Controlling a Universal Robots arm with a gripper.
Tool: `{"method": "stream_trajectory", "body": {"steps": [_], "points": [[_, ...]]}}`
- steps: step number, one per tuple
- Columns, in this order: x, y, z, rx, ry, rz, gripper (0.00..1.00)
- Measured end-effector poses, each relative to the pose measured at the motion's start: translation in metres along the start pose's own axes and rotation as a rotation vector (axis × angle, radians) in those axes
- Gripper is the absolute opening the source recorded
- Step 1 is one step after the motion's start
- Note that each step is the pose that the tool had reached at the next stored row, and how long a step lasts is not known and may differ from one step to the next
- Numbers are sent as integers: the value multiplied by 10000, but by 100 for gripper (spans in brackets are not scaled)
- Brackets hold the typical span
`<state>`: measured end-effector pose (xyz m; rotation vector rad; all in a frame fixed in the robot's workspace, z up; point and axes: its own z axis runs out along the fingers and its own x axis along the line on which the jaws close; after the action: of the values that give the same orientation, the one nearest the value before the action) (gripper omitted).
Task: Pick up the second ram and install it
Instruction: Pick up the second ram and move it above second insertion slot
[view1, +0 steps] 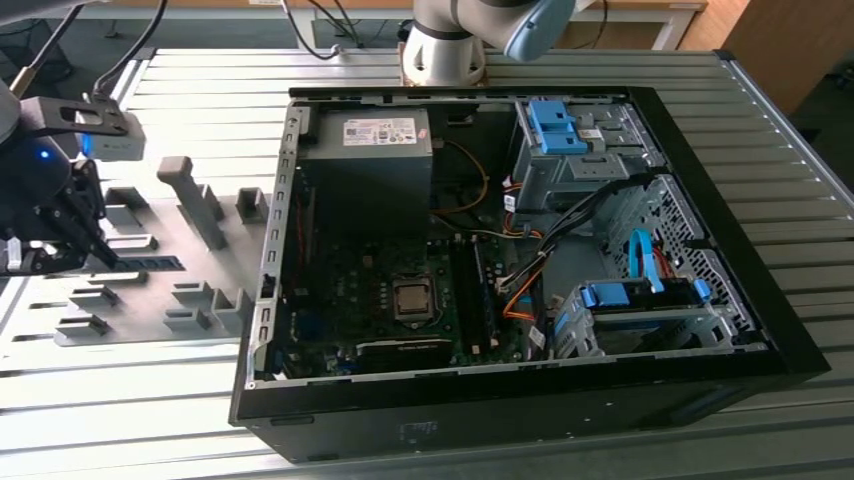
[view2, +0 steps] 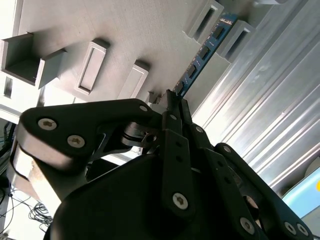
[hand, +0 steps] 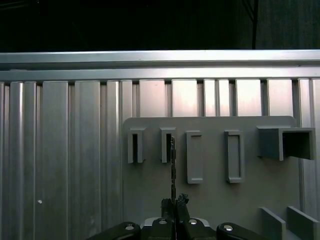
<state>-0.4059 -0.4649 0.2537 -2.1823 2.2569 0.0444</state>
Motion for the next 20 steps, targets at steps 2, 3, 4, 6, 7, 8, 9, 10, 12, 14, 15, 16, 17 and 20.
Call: {"method": "stream_trajectory", "body": {"steps": [2, 3, 4, 6, 7, 8, 9, 10, 12, 14, 15, 16, 17, 20], "points": [[0, 0, -14, 0, 0, 0, 14], [0, 0, -21, 0, 0, 0, 14], [-1, 1, -29, 0, 0, 0, 14], [-1, 1, -45, 1, -1, 0, 14], [-1, 1, -53, 0, 0, 0, 14], [-1, 1, -61, 1, 0, 0, 14], [-2, 1, -68, 1, -1, 0, 14], [-2, 2, -76, 1, -1, 0, 14], [-2, 2, -92, 1, 0, 0, 14], [-2, 2, -108, 0, 0, 0, 14], [-3, 3, -115, 0, 0, 1, 14], [-3, 3, -122, 0, 0, 0, 14], [-3, 3, -129, 0, 0, 0, 14], [-3, 3, -152, 0, 0, 1, 14]]}}
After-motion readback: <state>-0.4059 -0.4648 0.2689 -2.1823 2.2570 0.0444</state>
